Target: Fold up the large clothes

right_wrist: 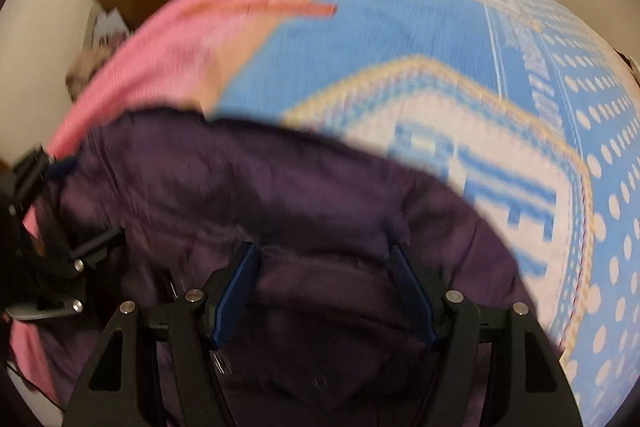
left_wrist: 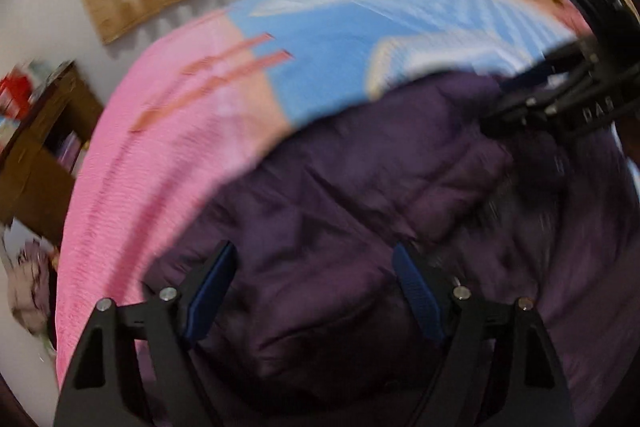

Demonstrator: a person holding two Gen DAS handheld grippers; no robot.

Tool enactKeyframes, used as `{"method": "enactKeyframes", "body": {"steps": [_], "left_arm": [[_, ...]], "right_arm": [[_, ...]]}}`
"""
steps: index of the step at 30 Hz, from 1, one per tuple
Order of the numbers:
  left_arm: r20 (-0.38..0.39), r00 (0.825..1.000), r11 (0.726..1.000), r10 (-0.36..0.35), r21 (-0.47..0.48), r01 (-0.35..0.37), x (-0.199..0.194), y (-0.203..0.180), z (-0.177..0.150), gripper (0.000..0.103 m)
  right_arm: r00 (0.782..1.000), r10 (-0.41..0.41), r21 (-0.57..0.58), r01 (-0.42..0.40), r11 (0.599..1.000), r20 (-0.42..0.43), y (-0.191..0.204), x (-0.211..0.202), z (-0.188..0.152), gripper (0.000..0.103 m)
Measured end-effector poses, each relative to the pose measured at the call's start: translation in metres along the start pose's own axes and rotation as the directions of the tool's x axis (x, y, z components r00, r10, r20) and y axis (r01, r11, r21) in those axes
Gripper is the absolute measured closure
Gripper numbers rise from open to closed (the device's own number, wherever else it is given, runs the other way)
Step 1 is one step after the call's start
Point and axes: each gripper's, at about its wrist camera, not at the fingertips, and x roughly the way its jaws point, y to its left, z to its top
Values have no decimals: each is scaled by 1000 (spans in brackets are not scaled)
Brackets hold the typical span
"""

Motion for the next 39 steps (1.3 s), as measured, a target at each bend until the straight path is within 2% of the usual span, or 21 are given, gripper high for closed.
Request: {"method": "enactKeyframes", "body": {"steps": [5,8,9,10,12,14,17,18,19,20,22,24,26,27,28,30,31,33,36,38,39], "left_arm": [[-5,1000,1000,25,5,-25,-16,-9,-9,20],[95,995,1000,19,-8,-18,-51,-7,1,20],[146,989,1000,14,-10,-13,-66,-7,7,15],[185,983,1000,21,-20,-18,-75,-7,12,5],[264,962,996,77,-62,-62,-90,-5,23,0],[244,963,993,113,-73,-98,-76,-2,31,0],[89,981,982,172,-91,-164,-21,6,33,1],[18,989,986,145,-87,-143,1,6,24,10],[-7,992,987,129,-91,-129,8,6,22,21],[-13,996,990,90,-105,-90,11,6,14,22],[19,997,990,78,-116,-76,6,6,8,23],[33,998,992,45,-121,-40,0,7,7,30],[38,999,991,27,-135,-21,-6,7,4,34],[41,999,990,16,-142,-10,-8,9,4,39],[45,999,989,11,-147,-4,-8,11,4,50],[61,998,989,18,-150,-9,-10,8,7,71],[76,997,988,10,-152,2,-15,7,8,76],[105,994,988,-5,-154,21,-33,5,8,81],[153,988,990,-20,-132,40,-59,1,5,81],[135,990,992,-30,-118,46,-65,-4,0,80],[93,995,994,-31,-102,40,-61,-9,-5,79]], "right_arm": [[1000,-11,2,11,1000,12,-1,0,-12,35],[999,-32,-12,32,999,28,4,3,-14,35],[999,-32,-11,33,999,37,5,2,-15,35],[999,-29,-10,30,1000,43,5,2,-17,35],[998,-22,-18,23,1000,53,5,0,-20,35],[999,-21,-39,23,999,49,8,-3,-22,35],[998,-23,-65,27,998,66,12,-19,-23,35],[994,-2,-38,6,999,105,9,-31,-22,35],[991,20,-5,-19,1000,134,4,-39,-21,35],[985,37,40,-45,998,168,-3,-47,-20,35],[977,3,137,-34,990,215,-21,-55,-17,35],[977,-50,200,8,980,205,-34,-47,-13,35],[991,22,234,-54,971,134,-42,-25,-12,35],[993,39,236,-65,970,115,-42,-19,-13,45],[995,43,220,-63,974,95,-40,-14,-14,57],[994,46,186,-65,981,102,-32,-18,-18,71],[993,51,177,-69,982,107,-30,-22,-20,73],[991,36,139,-54,989,130,-23,-38,-21,78],[988,-7,79,-5,997,152,-15,-59,-24,79],[991,-44,42,39,998,129,-9,-54,-29,79],[993,-53,29,50,998,105,-6,-45,-31,79]]}}
